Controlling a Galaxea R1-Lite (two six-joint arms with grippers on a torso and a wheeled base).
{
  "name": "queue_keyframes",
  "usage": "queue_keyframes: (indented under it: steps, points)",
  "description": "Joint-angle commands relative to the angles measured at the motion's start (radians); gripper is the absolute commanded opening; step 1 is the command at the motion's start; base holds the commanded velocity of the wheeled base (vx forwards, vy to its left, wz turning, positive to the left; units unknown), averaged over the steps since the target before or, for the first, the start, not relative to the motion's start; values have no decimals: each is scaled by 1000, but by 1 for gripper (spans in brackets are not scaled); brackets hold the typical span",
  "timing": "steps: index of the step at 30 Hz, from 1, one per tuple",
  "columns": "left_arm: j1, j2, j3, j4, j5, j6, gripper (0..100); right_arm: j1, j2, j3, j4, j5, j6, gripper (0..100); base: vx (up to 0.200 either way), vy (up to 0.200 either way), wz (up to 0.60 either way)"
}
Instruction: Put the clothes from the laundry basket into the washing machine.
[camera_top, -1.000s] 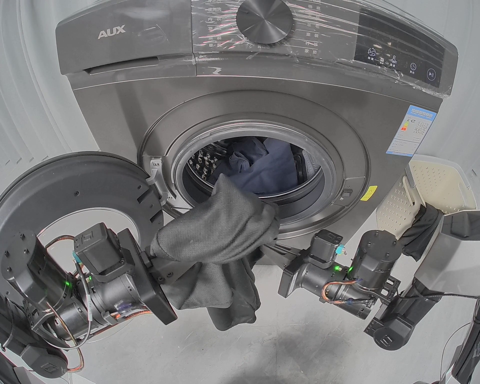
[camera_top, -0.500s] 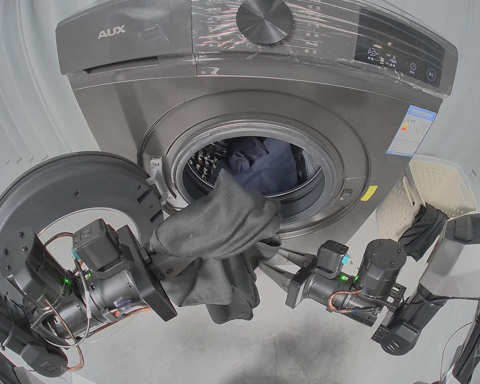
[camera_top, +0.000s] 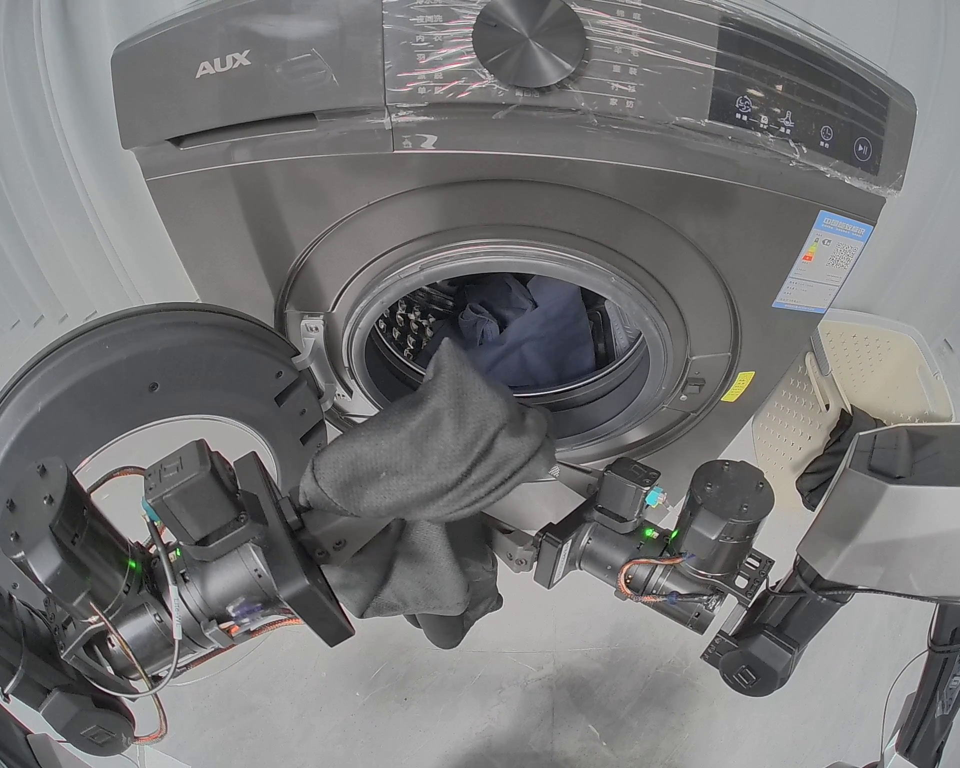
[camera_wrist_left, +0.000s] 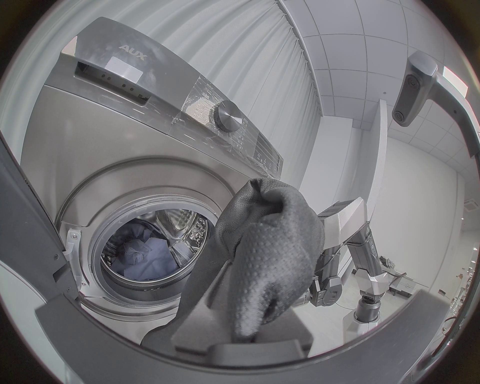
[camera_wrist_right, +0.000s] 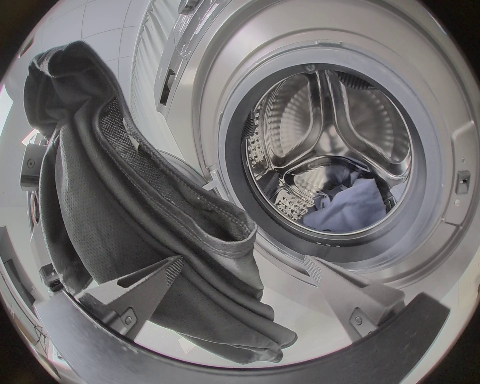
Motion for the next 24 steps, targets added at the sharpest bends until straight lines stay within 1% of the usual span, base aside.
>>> queue_keyframes:
  steps: [1,3,6,7,11,16,19,22,23,24]
  points:
    - [-1,5,3,0,0,2,0,5,13,-17,-1,11,1,100,0,0,0]
    - [0,5,3,0,0,0,0,5,13,-28,-1,24,4,100,0,0,0]
    - [0,4,3,0,0,0,0,5,14,-46,-1,27,5,100,0,0,0]
    - [0,4,3,0,0,0,0,5,14,-51,-1,27,5,0,0,0,0]
    - [3,5,4,0,0,0,0,5,11,-54,-1,29,8,0,0,0,0]
    - [6,7,0,0,0,-2,0,10,-4,-34,-1,29,10,0,0,0,0]
    - [8,7,-3,0,0,-2,0,10,-26,-10,-1,27,10,0,0,0,0]
    - [16,7,-9,0,1,-6,0,5,-87,47,-1,18,10,0,0,0,0]
    - [16,7,-9,0,1,-6,0,5,-89,49,-1,18,10,0,0,0,0]
    - [26,7,-11,0,1,-5,0,1,-113,72,-1,12,10,0,0,0,0]
